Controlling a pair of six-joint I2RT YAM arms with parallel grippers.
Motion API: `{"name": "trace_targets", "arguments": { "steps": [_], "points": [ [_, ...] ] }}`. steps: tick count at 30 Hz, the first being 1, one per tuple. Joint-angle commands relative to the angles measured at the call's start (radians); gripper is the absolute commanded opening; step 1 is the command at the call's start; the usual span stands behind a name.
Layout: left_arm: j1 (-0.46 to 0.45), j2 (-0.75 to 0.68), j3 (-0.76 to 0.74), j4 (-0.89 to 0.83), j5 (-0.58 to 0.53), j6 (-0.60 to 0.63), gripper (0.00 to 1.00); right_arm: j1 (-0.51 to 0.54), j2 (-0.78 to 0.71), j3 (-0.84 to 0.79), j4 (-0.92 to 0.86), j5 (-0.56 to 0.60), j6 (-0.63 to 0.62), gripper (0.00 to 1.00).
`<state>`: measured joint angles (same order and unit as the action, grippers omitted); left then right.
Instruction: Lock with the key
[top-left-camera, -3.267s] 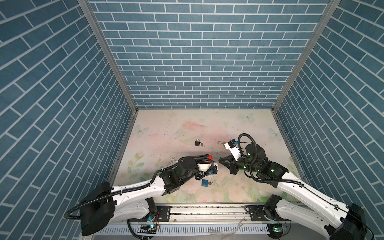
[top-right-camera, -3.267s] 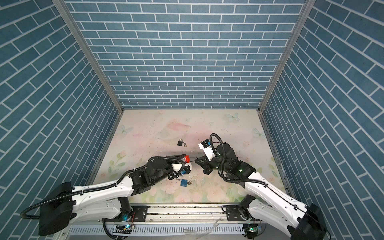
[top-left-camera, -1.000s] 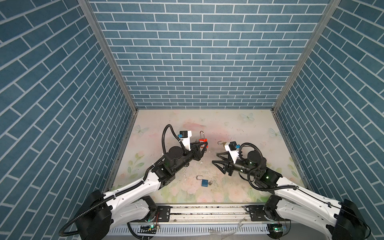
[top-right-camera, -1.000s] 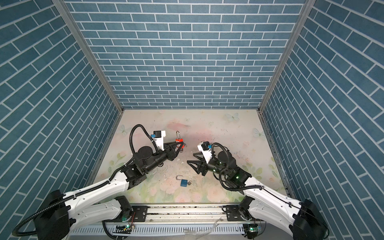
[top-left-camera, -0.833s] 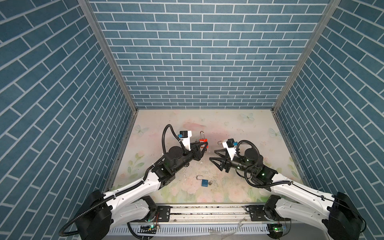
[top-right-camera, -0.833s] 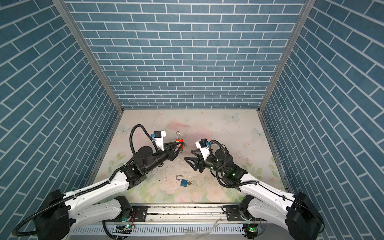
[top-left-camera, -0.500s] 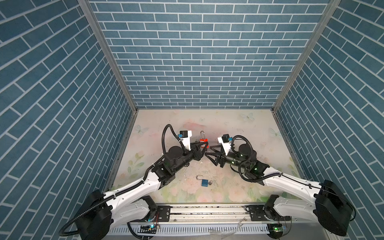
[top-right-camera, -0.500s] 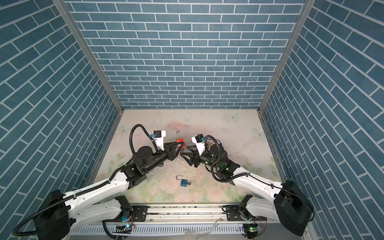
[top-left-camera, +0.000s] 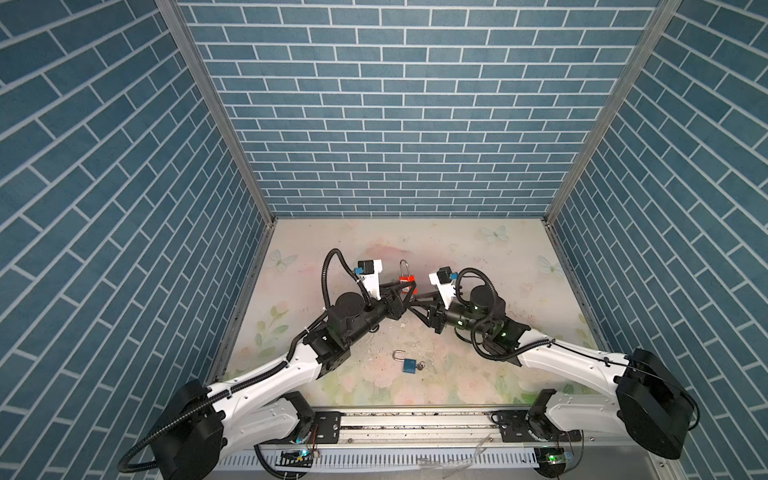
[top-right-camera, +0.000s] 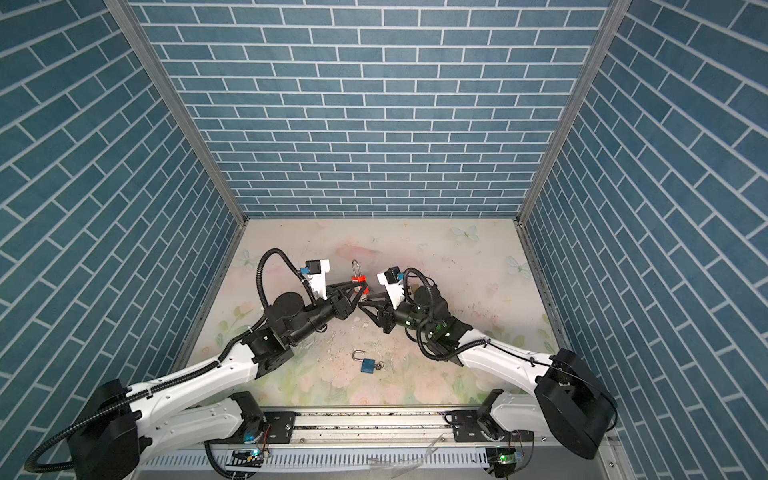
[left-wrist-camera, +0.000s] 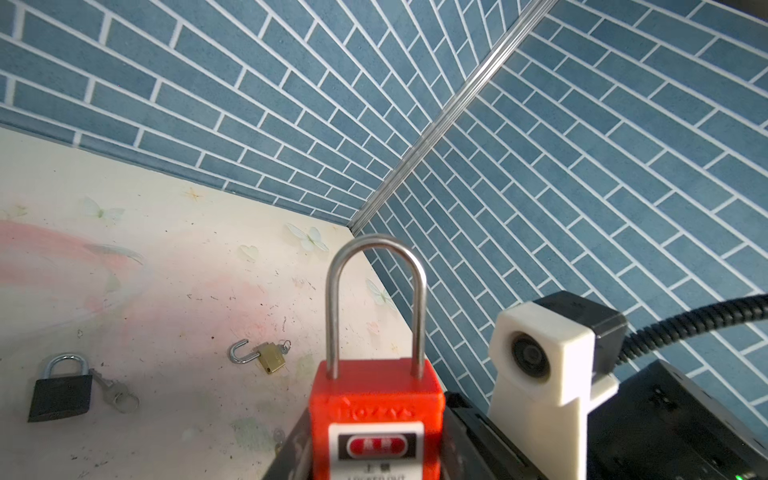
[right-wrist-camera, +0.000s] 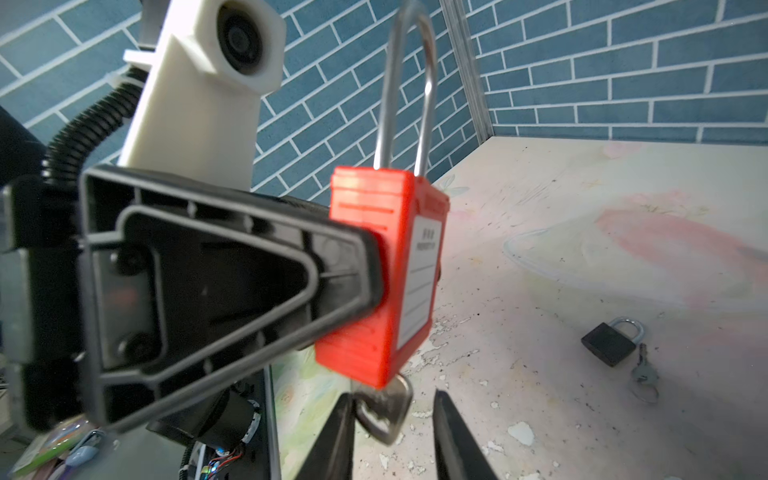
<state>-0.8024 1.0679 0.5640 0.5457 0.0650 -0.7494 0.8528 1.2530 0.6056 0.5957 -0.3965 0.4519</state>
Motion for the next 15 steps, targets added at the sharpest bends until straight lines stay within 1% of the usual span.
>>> {"name": "trace_targets", "arguments": {
  "steps": [1,3,10,14,15],
  "points": [
    [0.005,0.000,0.004,0.067,-0.003,-0.016,0.00,0.000,0.018,0.035,0.024,0.002,0.021,0.25],
    [0.004,-0.002,0.002,0.065,-0.006,-0.016,0.00,0.000,0.022,0.040,0.019,0.004,0.018,0.21],
    [0.004,-0.002,-0.002,0.048,-0.010,-0.015,0.00,0.000,0.029,0.055,0.012,0.015,0.008,0.13],
    [0.004,0.001,-0.001,0.039,-0.012,-0.016,0.00,0.000,0.038,0.069,-0.001,0.027,0.004,0.06],
    [0.003,0.001,0.000,0.032,-0.015,-0.018,0.00,0.000,0.041,0.073,-0.009,0.033,0.001,0.02]
  ]
}}
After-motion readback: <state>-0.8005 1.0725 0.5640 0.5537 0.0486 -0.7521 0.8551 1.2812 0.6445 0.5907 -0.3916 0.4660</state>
